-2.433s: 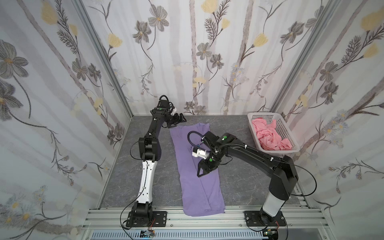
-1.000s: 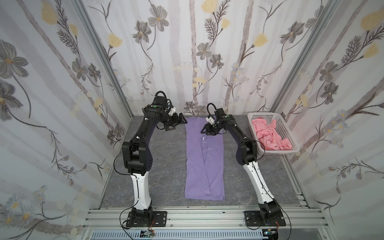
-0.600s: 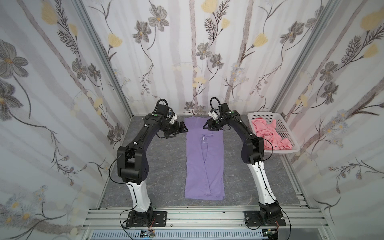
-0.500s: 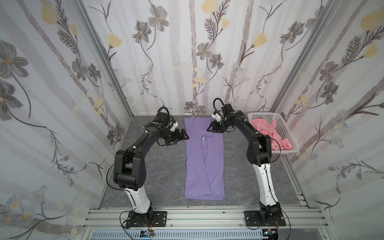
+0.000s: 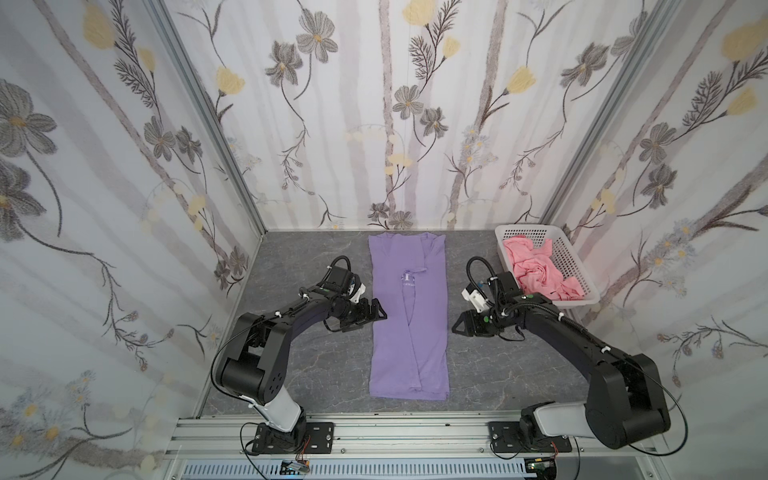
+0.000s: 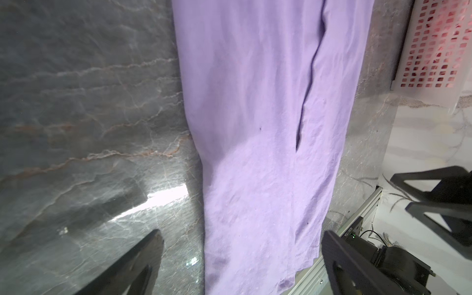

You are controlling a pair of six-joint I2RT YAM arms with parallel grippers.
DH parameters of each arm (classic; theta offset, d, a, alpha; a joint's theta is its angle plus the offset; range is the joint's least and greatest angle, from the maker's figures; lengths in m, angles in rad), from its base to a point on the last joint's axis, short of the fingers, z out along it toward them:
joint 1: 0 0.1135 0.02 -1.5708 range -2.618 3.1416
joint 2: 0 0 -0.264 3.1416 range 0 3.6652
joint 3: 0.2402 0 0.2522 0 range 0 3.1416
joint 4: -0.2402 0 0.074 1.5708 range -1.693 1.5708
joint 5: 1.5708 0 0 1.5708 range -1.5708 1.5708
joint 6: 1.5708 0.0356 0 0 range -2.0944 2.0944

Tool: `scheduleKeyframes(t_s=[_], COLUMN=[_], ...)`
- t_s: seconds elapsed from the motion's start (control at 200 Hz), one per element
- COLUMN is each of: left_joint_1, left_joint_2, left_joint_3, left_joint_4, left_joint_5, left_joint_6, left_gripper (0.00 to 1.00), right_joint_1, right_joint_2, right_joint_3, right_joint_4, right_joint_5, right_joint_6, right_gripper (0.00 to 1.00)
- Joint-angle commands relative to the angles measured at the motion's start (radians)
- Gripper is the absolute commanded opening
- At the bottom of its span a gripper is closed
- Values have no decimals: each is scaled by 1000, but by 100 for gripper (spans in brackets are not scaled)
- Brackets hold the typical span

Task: Fold and stack t-shirts
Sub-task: Fold the T-shirt.

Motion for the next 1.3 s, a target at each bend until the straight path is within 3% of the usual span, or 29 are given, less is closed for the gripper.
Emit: scheduleKeyframes(t_s=[0.0,0.265,0.609,0.804,1.164,1.294], left_joint_1=[-38,-142,-154,-157,-175,-177], left_joint_2=[1,-103,-342,-451,-475,-502], left_joint_3=[-31,-247,-418,-512,-572,-585], left_joint_4=[36,128,54,121,176,151], left_joint_5=[-22,-51,-99,-103,-52,-52], left_joint_6=[-46,-209,-275,-345,-374,-370], left_gripper=[100,100,100,100,100,100], right_joint_1=[28,128,209,237,352,411], right_joint_2=[-73,-120,-50,-30,80,124], right_joint_3=[-101,-212,-244,-262,-259,-256], right_joint_4=[72,83,103,143,280,317], right_joint_5=[-27,-33,-52,-41,-25,-8], right_joint_6=[64,113,121,140,211,233], right_gripper=[55,56,56,56,55,48])
